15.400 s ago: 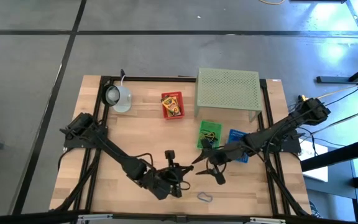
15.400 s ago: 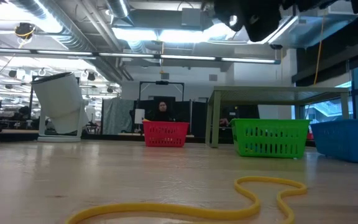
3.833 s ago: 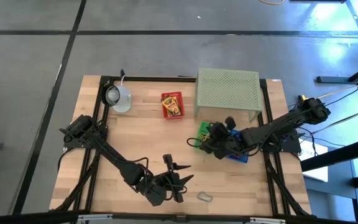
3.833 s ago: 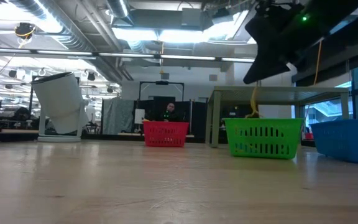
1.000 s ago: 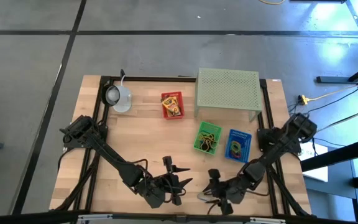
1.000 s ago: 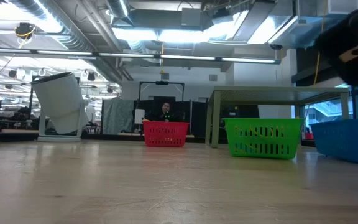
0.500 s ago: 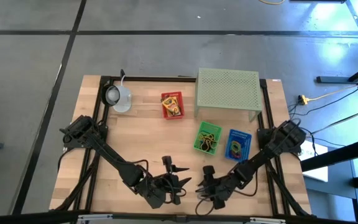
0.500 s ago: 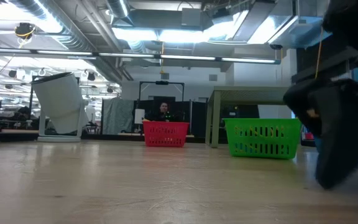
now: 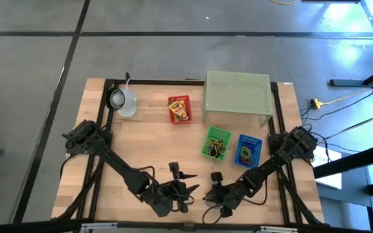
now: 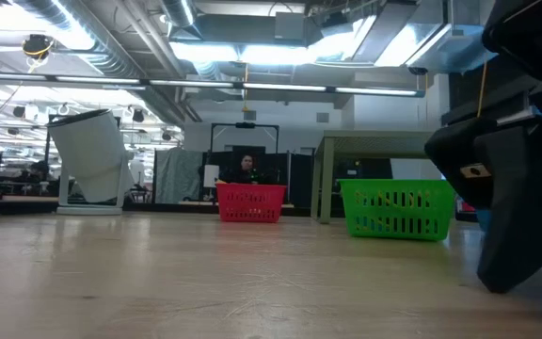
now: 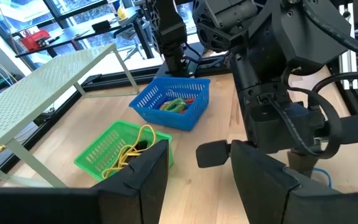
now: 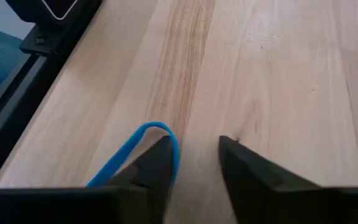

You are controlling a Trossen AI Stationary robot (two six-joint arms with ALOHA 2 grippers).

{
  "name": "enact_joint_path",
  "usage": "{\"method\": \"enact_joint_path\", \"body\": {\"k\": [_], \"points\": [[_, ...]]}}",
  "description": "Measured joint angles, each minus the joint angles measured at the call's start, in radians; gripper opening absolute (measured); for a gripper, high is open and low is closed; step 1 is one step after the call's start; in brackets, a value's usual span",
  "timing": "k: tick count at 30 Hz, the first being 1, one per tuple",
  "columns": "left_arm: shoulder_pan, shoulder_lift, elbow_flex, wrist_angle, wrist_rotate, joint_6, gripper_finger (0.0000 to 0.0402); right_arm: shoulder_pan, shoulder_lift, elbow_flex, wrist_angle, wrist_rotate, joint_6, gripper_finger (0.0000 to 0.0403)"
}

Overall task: Pick & Place Office Desk Supplies
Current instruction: Put the blue rubber band into the green bin

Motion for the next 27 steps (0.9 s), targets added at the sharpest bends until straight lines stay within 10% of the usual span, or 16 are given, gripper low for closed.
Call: {"method": "enact_joint_path", "body": {"k": [7,27], "points": [[0.0,0.0,0.0,-0.003,0.0,-0.001,0.0169,0.0,0.001,0.0,0.0,-0.011,-0.003,0.0011],[-0.001,0.0,0.0,-0.017,-0.131,-0.002,0.0169,0.0,-0.277,-0.005,0.034,0.163,-0.033,0.0004]]}}
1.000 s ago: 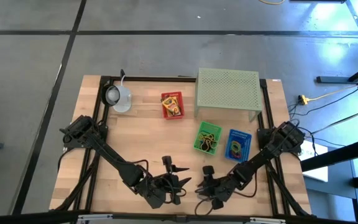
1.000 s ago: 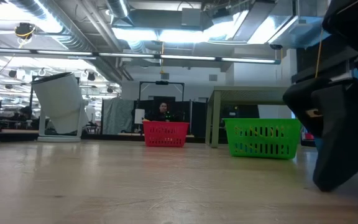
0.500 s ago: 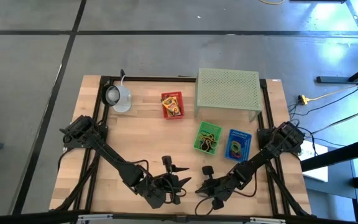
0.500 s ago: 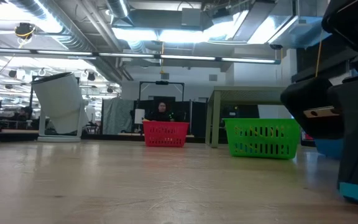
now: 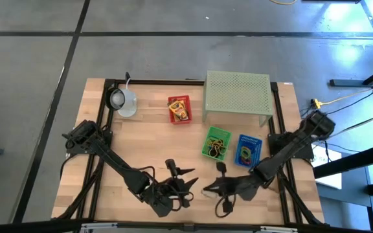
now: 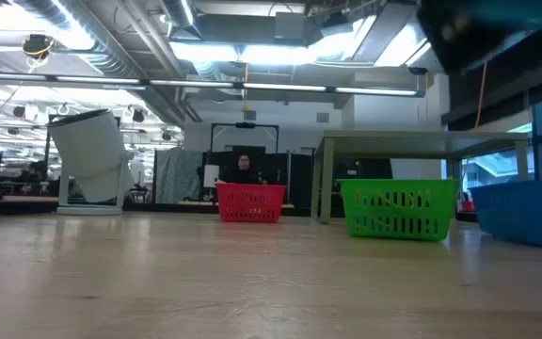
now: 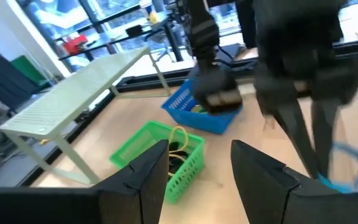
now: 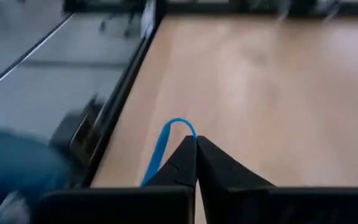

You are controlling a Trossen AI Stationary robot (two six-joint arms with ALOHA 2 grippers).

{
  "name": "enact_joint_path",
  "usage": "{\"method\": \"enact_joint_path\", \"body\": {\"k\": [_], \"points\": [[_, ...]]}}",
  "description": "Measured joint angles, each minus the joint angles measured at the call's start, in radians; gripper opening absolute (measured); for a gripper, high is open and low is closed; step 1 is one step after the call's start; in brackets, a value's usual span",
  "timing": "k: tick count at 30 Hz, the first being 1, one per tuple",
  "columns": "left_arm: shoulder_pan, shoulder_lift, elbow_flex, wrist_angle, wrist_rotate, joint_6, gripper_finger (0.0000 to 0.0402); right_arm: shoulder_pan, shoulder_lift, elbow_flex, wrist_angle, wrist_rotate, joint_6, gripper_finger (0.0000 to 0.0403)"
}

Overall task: Pick & Place Office Desk Supplies
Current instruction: Put the blue rubber band into the green bin

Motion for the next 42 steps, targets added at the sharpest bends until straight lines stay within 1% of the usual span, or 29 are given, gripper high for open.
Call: {"method": "enact_joint_path", "body": {"k": [4,7,9,11,13,16,19,21,23,25,27,30,33,35,38,40,42], "points": [[-0.008,0.0,0.0,0.0,-0.045,0.001,0.0169,-0.001,-0.119,0.0,0.003,0.097,-0.066,0.0005],[-0.019,0.0,0.0,0.0,-0.128,0.003,0.0168,0.002,-0.203,0.0,0.012,0.156,-0.121,0.0005],[-0.025,0.0,0.0,0.0,-0.185,0.003,0.0168,0.006,-0.248,0.0,0.043,0.21,-0.159,0.0005],[-0.03,0.0,0.0,0.0,-0.209,0.003,0.0168,0.009,-0.276,0.001,0.105,0.268,-0.22,0.0005],[-0.032,0.0,0.0,0.0,-0.205,0.002,0.0168,0.009,-0.286,0.001,0.166,0.296,-0.286,0.0005],[-0.03,0.0,0.0,0.0,-0.163,-0.003,0.0168,0.009,-0.287,0.001,0.242,0.3,-0.371,0.0005],[-0.021,0.0,0.0,0.0,-0.09,-0.045,0.0168,0.006,-0.287,0.001,0.231,0.312,-0.389,0.0005],[-0.013,0.0,0.0,0.0,-0.038,-0.068,0.0168,0.006,-0.287,0.001,0.184,0.369,-0.371,0.0006],[-0.005,0.0,0.0,0.0,0.009,-0.079,0.0168,0.002,-0.287,0.001,0.102,0.456,-0.33,0.0006],[0.004,0.0,0.0,0.0,0.048,-0.081,0.0168,-0.012,-0.287,0.002,-0.02,0.514,-0.243,0.0006],[0.011,0.0,0.0,0.0,0.074,-0.101,0.0168,-0.04,-0.287,0.002,-0.165,0.52,-0.11,0.0006],[0.019,0.0,0.0,0.0,0.081,-0.119,0.0168,-0.105,-0.285,0.0,-0.407,0.486,0.122,0.0006],[0.024,0.0,0.0,0.0,0.081,-0.121,0.0168,-0.18,-0.281,-0.038,-0.566,0.458,0.331,0.0006],[0.024,0.0,0.0,0.0,0.082,-0.121,0.0168,-0.23,-0.281,-0.085,-0.572,0.407,0.423,0.0006],[0.024,0.0,0.0,0.0,0.082,-0.12,0.0168,-0.295,-0.28,-0.16,-0.569,0.298,0.519,0.0006],[0.024,0.0,0.0,0.0,0.082,-0.106,0.0168,-0.324,-0.28,-0.206,-0.554,0.27,0.57,0.0006],[0.024,0.0,0.0,0.0,0.083,-0.098,0.0168,-0.335,-0.28,-0.247,-0.519,0.271,0.607,0.0006]]}}
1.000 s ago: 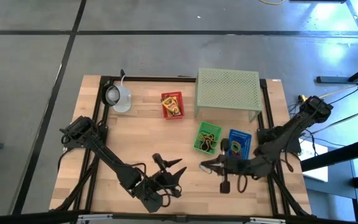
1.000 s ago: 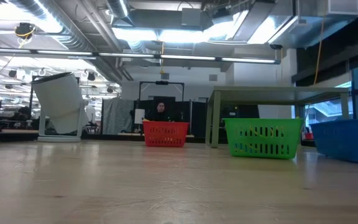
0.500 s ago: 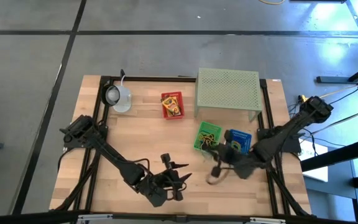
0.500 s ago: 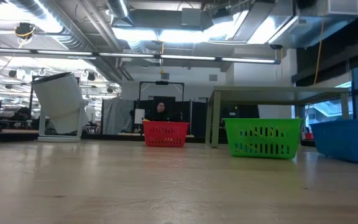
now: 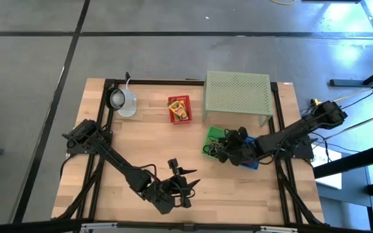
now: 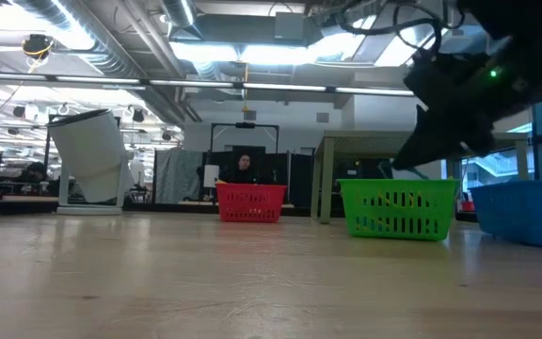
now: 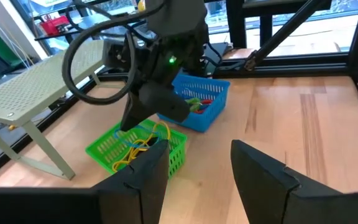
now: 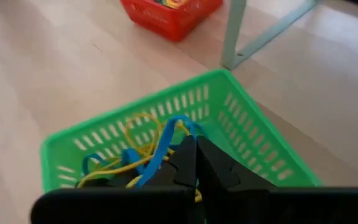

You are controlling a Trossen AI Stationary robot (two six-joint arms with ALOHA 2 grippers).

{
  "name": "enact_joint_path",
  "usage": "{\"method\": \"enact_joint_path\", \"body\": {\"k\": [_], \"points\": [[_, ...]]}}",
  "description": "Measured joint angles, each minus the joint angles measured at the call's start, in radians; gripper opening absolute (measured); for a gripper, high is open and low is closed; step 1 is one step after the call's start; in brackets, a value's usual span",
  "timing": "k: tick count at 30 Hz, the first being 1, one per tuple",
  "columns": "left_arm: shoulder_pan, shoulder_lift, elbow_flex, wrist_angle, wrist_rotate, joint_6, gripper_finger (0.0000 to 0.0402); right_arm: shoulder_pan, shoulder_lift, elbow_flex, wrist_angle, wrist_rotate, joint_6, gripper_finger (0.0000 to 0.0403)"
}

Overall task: Pick & Place Office Desk Supplies
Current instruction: Put the blue rubber band into the green bin, then put the blue bin with the sorted spring keychains on the shelf

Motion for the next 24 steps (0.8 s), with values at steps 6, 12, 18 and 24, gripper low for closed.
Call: {"method": "enact_joint_path", "body": {"k": [6,12,18,24], "points": [[0.0,0.0,0.0,0.0,0.0,0.003,0.0168,-0.002,0.0,-0.041,0.101,-0.001,-0.001,0.0006],[0.0,0.0,0.0,0.0,0.0,0.003,0.0168,-0.002,0.0,-0.041,0.104,-0.004,0.007,0.0037],[0.0,0.0,0.0,0.0,0.0,0.004,0.0168,-0.002,0.0,-0.041,0.104,-0.003,0.007,0.0118],[0.0,0.0,0.0,-0.003,0.0,0.004,0.0168,-0.001,-0.012,-0.036,0.094,-0.002,-0.056,0.0203]]}}
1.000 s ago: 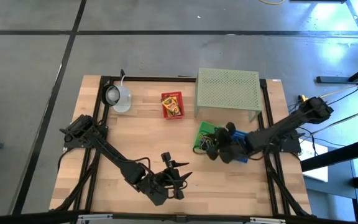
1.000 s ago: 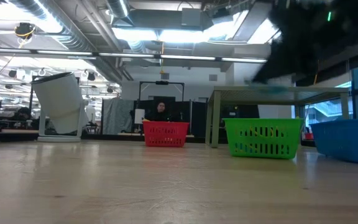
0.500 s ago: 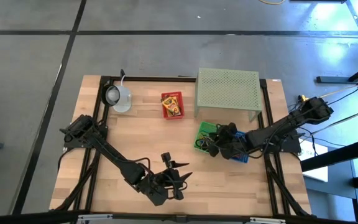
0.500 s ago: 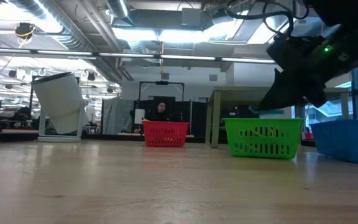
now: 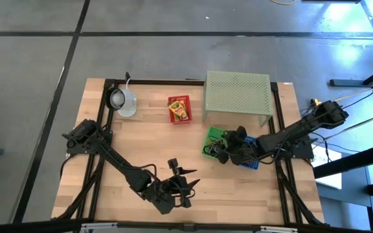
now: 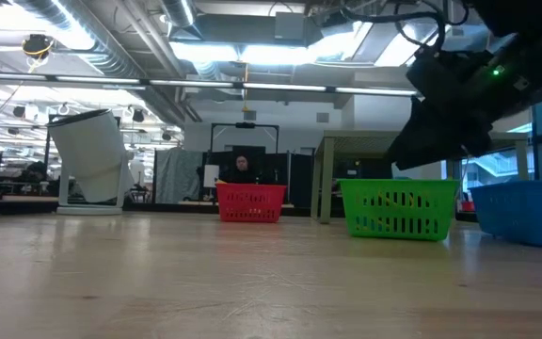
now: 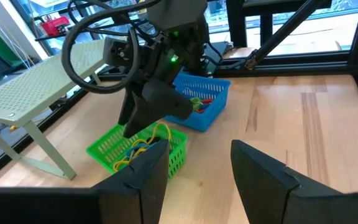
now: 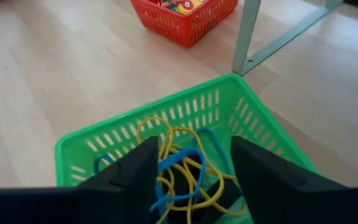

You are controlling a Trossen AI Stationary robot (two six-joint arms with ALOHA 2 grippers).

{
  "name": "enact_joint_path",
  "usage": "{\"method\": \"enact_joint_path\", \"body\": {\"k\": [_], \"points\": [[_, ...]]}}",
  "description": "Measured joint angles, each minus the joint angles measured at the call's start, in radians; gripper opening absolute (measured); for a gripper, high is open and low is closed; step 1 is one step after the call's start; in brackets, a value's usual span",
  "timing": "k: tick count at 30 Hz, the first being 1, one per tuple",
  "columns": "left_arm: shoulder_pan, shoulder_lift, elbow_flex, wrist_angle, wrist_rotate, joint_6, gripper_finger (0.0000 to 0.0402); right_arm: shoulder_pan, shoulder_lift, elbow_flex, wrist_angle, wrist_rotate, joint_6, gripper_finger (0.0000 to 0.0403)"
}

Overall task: Pick & Place Office Desk Supplies
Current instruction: Put the blue bin with the sorted spring keychains on the shelf

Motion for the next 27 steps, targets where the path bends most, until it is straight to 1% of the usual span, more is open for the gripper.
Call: {"method": "enact_joint_path", "body": {"k": [2,4,7,10,14,17,20,23,25,27], "points": [[0.0,0.0,0.0,0.0,-0.004,0.0,0.0168,0.0,-0.009,0.015,-0.021,-0.01,-0.045,0.0223],[0.0,0.0,0.0,-0.001,-0.014,0.0,0.0168,0.0,-0.018,0.039,-0.041,-0.046,-0.095,0.0238],[0.0,0.0,0.0,-0.011,-0.014,0.0,0.0168,0.0,-0.027,0.085,-0.11,-0.149,-0.166,0.0249],[0.0,0.0,0.0,-0.035,-0.014,0.0,0.0168,0.0,-0.027,0.148,-0.222,-0.303,-0.207,0.025],[0.009,0.0,0.0,-0.096,-0.013,-0.011,0.0168,0.002,-0.027,0.224,-0.409,-0.552,-0.206,0.0243],[0.028,-0.01,0.0,-0.165,-0.012,-0.012,0.0168,0.013,-0.027,0.267,-0.546,-0.676,-0.213,0.0235],[0.067,-0.037,0.0,-0.227,-0.031,0.005,0.0168,0.017,-0.027,0.303,-0.665,-0.725,-0.233,0.0225],[0.121,-0.068,0.0,-0.251,-0.028,0.008,0.0168,0.018,-0.028,0.321,-0.727,-0.726,-0.187,0.0215],[0.154,-0.081,0.0,-0.251,0.019,-0.008,0.0168,0.026,-0.028,0.319,-0.735,-0.723,-0.136,0.0209],[0.179,-0.087,0.0,-0.251,0.108,-0.022,0.0168,0.041,-0.028,0.314,-0.731,-0.723,-0.094,0.0205]]}}
